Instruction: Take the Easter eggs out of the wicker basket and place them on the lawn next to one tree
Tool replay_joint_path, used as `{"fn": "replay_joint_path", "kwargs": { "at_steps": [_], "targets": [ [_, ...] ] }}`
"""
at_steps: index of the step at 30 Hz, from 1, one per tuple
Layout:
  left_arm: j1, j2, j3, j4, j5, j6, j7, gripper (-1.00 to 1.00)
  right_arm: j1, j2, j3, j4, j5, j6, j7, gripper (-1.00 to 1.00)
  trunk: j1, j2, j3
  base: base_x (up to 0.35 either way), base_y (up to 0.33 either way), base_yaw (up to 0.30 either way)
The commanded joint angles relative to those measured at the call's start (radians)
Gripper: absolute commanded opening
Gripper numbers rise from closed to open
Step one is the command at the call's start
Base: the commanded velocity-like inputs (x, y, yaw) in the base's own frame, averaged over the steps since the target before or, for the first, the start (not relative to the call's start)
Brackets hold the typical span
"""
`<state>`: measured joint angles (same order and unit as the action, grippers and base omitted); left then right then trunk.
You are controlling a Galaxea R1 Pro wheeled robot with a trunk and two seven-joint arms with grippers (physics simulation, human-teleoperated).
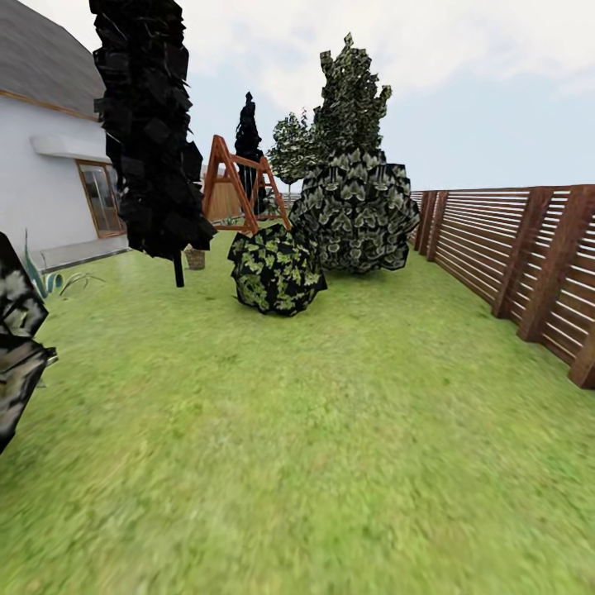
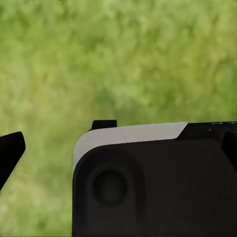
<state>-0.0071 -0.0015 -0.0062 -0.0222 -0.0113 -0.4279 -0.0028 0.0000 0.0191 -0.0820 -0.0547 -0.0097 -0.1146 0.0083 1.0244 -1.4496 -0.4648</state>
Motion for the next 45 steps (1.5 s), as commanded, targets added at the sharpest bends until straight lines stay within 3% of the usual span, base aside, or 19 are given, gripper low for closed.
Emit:
{"fn": "replay_joint_path", "kwargs": {
  "at_steps": [1,45],
  "targets": [
    [-0.001,0.0,0.0,0.001,-0.001,-0.003,0.0,1.0,0.0,0.0,-0.007,-0.001,-0.001,-0.003,0.001,1.0,0.001,0.0,-0.001,0.329,0.0,0.001],
    [-0.001,0.0,0.0,0.001,-0.001,-0.004,0.0,1.0,0.0,0.001,-0.007,-0.001,-0.001,-0.003,-0.001,1.0,0.001,0.0,-0.001,0.329,0.0,0.031]
  ]
}}
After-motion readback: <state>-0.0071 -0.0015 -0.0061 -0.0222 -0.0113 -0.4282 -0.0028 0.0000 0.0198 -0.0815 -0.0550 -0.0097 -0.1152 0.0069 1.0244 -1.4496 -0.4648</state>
